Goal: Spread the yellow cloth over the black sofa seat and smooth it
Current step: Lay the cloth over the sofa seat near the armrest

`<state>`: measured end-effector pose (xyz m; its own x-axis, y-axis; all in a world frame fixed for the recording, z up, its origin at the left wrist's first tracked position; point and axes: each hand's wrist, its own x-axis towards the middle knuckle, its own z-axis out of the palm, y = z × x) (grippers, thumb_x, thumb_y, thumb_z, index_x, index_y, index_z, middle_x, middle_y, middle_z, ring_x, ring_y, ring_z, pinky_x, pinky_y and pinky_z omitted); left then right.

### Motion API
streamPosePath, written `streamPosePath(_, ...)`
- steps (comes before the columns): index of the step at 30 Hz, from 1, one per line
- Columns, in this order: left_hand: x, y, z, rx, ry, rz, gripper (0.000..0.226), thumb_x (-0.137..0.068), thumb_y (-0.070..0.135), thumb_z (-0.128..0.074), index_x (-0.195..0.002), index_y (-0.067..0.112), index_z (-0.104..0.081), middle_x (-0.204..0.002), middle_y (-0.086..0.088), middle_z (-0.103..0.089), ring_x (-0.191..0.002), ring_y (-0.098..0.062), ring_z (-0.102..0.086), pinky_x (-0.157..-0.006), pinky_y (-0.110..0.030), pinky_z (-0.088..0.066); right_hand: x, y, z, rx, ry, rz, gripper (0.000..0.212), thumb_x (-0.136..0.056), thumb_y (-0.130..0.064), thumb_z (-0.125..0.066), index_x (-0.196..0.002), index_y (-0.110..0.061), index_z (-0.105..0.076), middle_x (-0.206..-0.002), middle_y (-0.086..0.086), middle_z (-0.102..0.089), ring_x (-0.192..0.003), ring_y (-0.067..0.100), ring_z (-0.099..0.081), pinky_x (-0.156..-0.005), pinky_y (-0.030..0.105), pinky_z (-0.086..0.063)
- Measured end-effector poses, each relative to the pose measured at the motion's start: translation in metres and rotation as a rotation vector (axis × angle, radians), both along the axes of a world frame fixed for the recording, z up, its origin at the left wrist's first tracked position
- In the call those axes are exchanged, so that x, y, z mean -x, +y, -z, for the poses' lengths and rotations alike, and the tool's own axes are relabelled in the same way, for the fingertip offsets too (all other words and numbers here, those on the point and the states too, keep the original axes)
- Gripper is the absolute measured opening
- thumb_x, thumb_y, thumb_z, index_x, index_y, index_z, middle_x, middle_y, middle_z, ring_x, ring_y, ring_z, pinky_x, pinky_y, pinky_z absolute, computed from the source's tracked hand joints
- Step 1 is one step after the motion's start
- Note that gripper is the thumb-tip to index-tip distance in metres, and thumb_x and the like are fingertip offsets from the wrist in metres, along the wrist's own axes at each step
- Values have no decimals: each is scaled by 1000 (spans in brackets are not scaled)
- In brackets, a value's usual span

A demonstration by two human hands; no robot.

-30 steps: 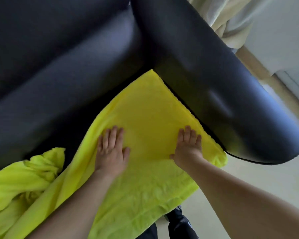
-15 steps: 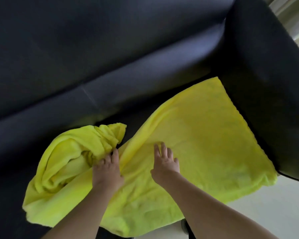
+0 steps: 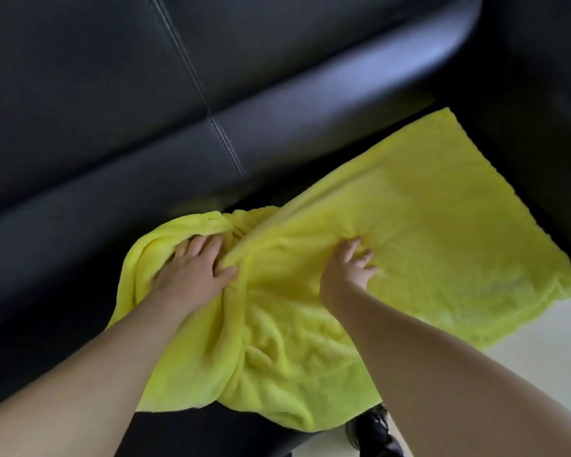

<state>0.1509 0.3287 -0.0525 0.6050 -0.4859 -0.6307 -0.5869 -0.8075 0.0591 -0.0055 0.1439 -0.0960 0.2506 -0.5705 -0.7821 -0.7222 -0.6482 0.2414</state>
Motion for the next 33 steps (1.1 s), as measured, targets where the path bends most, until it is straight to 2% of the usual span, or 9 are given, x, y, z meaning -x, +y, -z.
streamPosePath(3, 12, 15, 10, -181, 72, -41, 95, -82, 74, -45, -153, 33, 4, -160, 1, 2, -146, -33, -10, -115, -48, -20, -11, 1, 10, 38, 46, 30, 76, -99, -5, -40, -148, 4, 17, -156, 25, 19, -143, 52, 2, -113, 58, -23)
streamPosePath(7, 19, 21, 11, -146, -27, -150, 57, -89, 52, -49, -133, 17, -41, -131, -9, -48, -111, -30, -55, -96, -41, -46, -17, -1, 15, 54, 94, -9, 72, -100, -3, -40, -146, 11, 13, -155, 29, 16, -143, 51, -2, -112, 55, -29)
streamPosePath(13, 4, 50, -14, -273, 799, -604, 49, -83, 58, -50, -125, 32, -57, -118, 0, -64, -105, -22, -63, -102, -43, -45, -5, -7, 9, -1, 114, -38, 84, -97, -7, -53, -149, 3, 12, -158, 23, 15, -144, 48, 2, -109, 57, -33)
streamPosePath(18, 3, 71, -33, -200, 215, -437, 70, -87, 77, -24, -128, 27, -52, -126, -4, -57, -111, -26, -56, -98, -43, -44, 6, -10, 4, -19, 58, -78, 96, -95, -19, -61, -150, -2, 16, -158, 19, 18, -145, 47, 2, -101, 54, -44)
streamPosePath(21, 38, 77, -45, -3, 424, -239, 60, -90, 65, -42, -143, 42, -28, -156, 2, -23, -139, -24, -29, -114, -47, -26, 7, -8, -1, -14, 60, -79, 98, -94, -20, -62, -150, -1, 16, -158, 20, 19, -145, 46, 1, -103, 53, -43)
streamPosePath(24, 83, 82, -51, -188, 500, 123, 130, -50, 98, -41, -150, 39, 17, -155, 16, 26, -145, -15, 23, -116, -58, 9, 2, -3, -7, 14, 88, -94, 98, -93, -22, -61, -149, 2, 16, -158, 23, 16, -144, 49, -2, -107, 59, -35)
streamPosePath(26, 100, 97, -44, -261, 386, 294, 144, -41, 98, -48, -146, 36, 28, -150, 10, 39, -140, -21, 36, -110, -67, 14, -1, 4, -10, 58, 109, -101, 93, -94, -22, -57, -150, 3, 14, -158, 24, 14, -145, 47, -3, -109, 63, -28)
streamPosePath(30, 109, 108, -24, -391, 92, 490, 128, -70, 65, -66, -145, 33, 32, -149, -4, 42, -141, -39, 29, -105, -77, 0, 11, 26, -17, 140, -42, -196, 89, -93, -15, -54, -151, -2, 12, -159, 15, 14, -148, 36, 4, -106, 69, -24)
streamPosePath(33, 112, 99, -18, -353, 108, 381, 98, -80, 33, -67, -154, 26, -4, -158, -11, 1, -143, -41, -10, -108, -63, -26, 38, 48, -16, 8, -174, -178, 95, -91, -15, -56, -152, -16, 17, -159, 8, 22, -148, 31, 7, -105, 61, -32)
